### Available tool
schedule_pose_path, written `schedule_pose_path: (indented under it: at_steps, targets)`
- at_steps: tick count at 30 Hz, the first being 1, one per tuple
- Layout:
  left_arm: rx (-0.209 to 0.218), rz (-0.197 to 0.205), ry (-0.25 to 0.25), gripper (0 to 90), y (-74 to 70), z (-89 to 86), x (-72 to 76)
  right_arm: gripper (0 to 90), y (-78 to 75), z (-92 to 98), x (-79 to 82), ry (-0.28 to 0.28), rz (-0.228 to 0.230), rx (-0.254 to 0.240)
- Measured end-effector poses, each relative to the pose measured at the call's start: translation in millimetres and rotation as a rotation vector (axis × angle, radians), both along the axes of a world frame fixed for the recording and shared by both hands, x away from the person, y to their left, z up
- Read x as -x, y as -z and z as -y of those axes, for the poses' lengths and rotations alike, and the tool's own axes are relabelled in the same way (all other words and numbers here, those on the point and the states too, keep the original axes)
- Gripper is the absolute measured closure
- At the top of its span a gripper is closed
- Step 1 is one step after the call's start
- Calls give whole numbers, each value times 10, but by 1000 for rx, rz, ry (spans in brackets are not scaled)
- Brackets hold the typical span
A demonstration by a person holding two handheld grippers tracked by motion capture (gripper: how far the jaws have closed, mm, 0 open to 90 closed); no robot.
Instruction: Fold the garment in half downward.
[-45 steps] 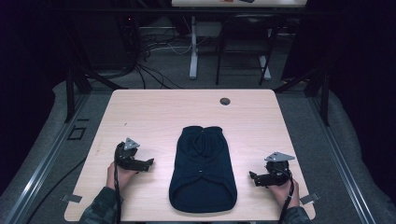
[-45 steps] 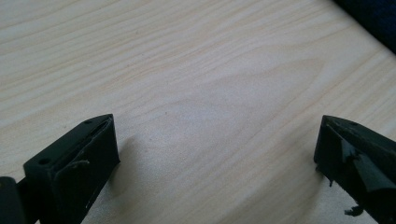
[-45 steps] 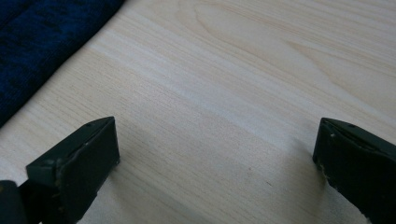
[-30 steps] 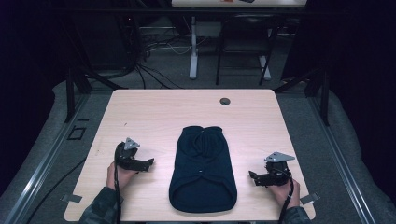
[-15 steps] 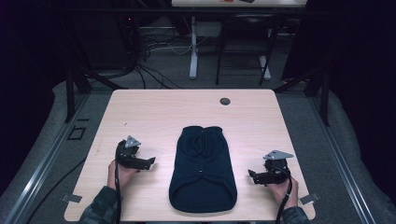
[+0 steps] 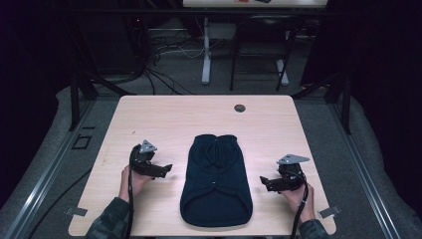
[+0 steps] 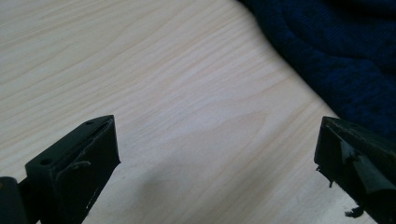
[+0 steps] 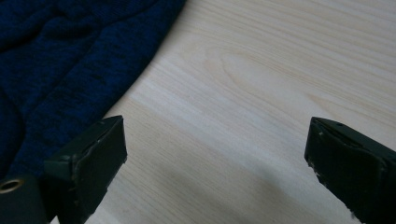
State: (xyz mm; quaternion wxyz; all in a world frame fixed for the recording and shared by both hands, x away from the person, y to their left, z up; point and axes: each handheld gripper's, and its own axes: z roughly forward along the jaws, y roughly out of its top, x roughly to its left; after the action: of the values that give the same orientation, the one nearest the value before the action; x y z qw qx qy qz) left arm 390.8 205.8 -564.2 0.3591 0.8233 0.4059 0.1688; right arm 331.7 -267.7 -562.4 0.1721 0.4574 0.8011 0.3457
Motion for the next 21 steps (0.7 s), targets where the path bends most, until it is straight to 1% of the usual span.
schedule_pose_path:
  at_steps: [1, 2, 4, 5, 8, 11, 13, 14, 15, 16, 19, 21]
  targets:
    - [1, 5, 3, 0, -15, 17, -9, 53, -6, -12, -10, 0, 1, -5]
    - [4, 7, 7, 0, -32, 34, -21, 53, -18, -18, -22, -6, -6, 1]
    - [11, 13, 14, 0, -63, 71, -46, 57, -36, -48, -47, -13, -4, -9]
    - [8, 9, 21, 2, -75, 96, -62, 57, -52, -65, -58, -17, -10, -4]
    - [20, 8, 34, 0, -111, 178, -105, 58, -93, -134, -103, -33, -5, -7]
    - [16, 11, 51, 3, -145, 270, -150, 61, -143, -204, -154, -51, -7, -14]
    - [17, 10, 66, 3, -164, 333, -183, 62, -176, -242, -193, -66, -11, -10]
    - [16, 11, 72, 2, -174, 364, -200, 64, -188, -264, -212, -68, -12, -18]
    - [10, 12, 79, 1, -187, 396, -217, 68, -199, -281, -233, -76, -13, -12]
    - [2, 12, 84, 1, -199, 429, -235, 72, -211, -299, -254, -81, -20, -16]
    - [-2, 14, 98, 1, -233, 516, -295, 73, -238, -338, -329, -93, -31, -24]
    - [-2, 10, 103, 1, -247, 571, -334, 74, -252, -371, -377, -94, -30, -26]
